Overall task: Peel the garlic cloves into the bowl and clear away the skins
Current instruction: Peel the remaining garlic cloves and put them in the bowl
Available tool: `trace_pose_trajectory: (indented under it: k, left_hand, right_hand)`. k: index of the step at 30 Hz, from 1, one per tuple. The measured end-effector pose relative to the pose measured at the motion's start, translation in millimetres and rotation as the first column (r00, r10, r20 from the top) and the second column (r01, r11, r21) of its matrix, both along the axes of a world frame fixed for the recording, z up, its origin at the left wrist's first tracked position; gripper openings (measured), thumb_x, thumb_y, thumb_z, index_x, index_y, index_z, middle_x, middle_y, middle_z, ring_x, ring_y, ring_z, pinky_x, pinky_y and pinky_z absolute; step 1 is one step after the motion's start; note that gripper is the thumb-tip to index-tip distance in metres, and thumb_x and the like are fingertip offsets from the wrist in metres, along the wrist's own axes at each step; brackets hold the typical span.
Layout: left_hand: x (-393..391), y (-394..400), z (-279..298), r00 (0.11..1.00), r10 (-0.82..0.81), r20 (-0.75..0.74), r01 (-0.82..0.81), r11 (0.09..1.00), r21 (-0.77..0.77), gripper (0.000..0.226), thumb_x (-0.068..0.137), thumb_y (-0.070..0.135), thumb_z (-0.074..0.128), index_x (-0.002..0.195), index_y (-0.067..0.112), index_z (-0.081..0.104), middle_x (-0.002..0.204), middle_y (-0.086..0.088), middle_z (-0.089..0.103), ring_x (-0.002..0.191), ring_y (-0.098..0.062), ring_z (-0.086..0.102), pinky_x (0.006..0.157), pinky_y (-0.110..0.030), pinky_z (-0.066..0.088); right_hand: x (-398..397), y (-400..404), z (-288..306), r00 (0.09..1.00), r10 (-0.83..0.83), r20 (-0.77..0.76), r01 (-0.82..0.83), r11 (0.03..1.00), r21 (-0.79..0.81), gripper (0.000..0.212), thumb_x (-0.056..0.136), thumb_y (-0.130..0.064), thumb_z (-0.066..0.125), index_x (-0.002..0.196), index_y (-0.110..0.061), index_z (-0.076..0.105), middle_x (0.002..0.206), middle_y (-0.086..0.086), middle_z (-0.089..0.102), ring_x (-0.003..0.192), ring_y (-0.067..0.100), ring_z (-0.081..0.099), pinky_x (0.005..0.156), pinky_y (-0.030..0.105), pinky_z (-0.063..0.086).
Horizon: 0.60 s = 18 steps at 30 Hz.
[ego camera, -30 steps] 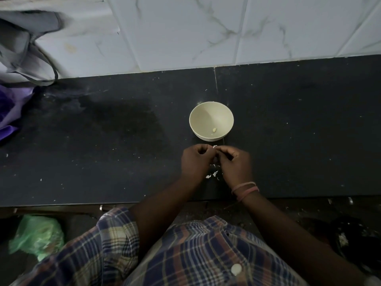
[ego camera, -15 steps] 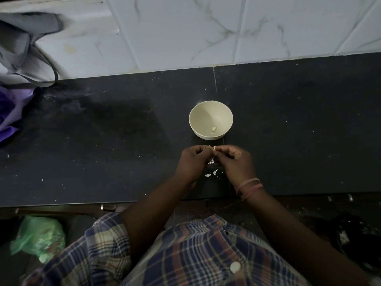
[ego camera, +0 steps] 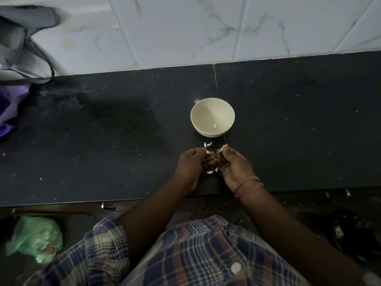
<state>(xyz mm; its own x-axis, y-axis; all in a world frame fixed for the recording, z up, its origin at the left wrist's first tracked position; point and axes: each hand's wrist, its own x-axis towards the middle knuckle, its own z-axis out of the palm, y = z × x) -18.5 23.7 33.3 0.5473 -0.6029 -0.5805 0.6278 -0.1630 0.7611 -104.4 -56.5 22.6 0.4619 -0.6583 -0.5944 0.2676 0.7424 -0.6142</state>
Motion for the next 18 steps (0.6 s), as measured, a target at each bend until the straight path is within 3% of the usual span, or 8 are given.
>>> trace_pose_trajectory:
  k: [3, 7, 9, 12, 15, 18]
  left_hand:
    - [5.9, 9.4, -0.9, 1.0, 0.007, 0.012, -0.008, 1.0, 0.025, 0.013, 0.096, -0.006, 0.056, 0.085, -0.001, 0.06, 0.074, -0.014, 0.071, 0.062, -0.017, 0.073, 0.062, -0.025, 0.06]
    - [13.9, 20.1, -9.9, 0.999, -0.027, 0.031, 0.025, 0.998, 0.05, 0.01, 0.088, -0.01, 0.066, 0.092, -0.002, 0.062, 0.085, -0.02, 0.071, 0.072, -0.024, 0.073, 0.077, -0.034, 0.063]
    - [18.2, 24.1, -9.9, 0.999, -0.037, 0.016, 0.036, 0.999, 0.018, 0.009, 0.086, -0.009, 0.069, 0.094, -0.005, 0.067, 0.088, -0.024, 0.074, 0.076, -0.028, 0.075, 0.075, -0.035, 0.063]
    - [23.8, 27.7, -6.8, 0.998, -0.044, 0.055, 0.042, 0.998, 0.04, 0.011, 0.09, -0.007, 0.066, 0.095, 0.0, 0.072, 0.081, -0.014, 0.076, 0.068, -0.019, 0.074, 0.063, -0.025, 0.06]
    - [27.4, 27.5, -12.0, 0.988, -0.067, 0.141, 0.057, 0.996, 0.072, 0.017, 0.094, -0.001, 0.062, 0.1, 0.01, 0.075, 0.083, -0.01, 0.074, 0.069, -0.016, 0.07, 0.071, -0.03, 0.059]
    - [21.9, 27.2, -13.8, 0.984, -0.083, 0.161, 0.085, 0.996, -0.004, 0.018, 0.093, 0.003, 0.067, 0.109, 0.004, 0.074, 0.093, -0.017, 0.077, 0.079, -0.021, 0.073, 0.075, -0.033, 0.06]
  right_hand:
    - [1.4, 6.0, 1.3, 1.0, -0.014, 0.004, 0.014, 0.999, -0.045, 0.012, 0.096, 0.004, 0.053, 0.097, -0.004, 0.062, 0.086, 0.015, 0.064, 0.063, 0.013, 0.062, 0.057, 0.021, 0.056]
    - [6.1, 20.4, 2.4, 0.999, -0.001, -0.04, -0.007, 0.981, -0.195, 0.017, 0.095, 0.005, 0.056, 0.105, -0.005, 0.065, 0.089, 0.017, 0.067, 0.071, 0.017, 0.062, 0.062, 0.022, 0.056]
    - [7.9, 26.5, 2.2, 0.997, -0.005, -0.077, -0.015, 0.966, -0.26, 0.017, 0.094, 0.005, 0.056, 0.103, -0.005, 0.066, 0.089, 0.015, 0.07, 0.07, 0.016, 0.066, 0.062, 0.022, 0.055]
    - [9.5, 33.7, -0.1, 0.994, -0.007, -0.109, -0.027, 0.953, -0.302, 0.018, 0.095, 0.004, 0.056, 0.105, -0.005, 0.066, 0.083, 0.007, 0.073, 0.067, 0.012, 0.065, 0.06, 0.021, 0.054]
    - [8.0, 34.7, -2.8, 0.984, 0.005, -0.176, -0.066, 0.938, -0.34, 0.02, 0.096, 0.002, 0.056, 0.106, -0.008, 0.07, 0.079, 0.004, 0.072, 0.061, 0.008, 0.058, 0.056, 0.02, 0.05]
    - [5.7, 33.1, -1.6, 0.954, 0.081, -0.288, -0.2, 0.889, -0.412, 0.022, 0.096, -0.001, 0.056, 0.107, -0.01, 0.072, 0.078, 0.007, 0.069, 0.058, 0.007, 0.055, 0.052, 0.02, 0.045]
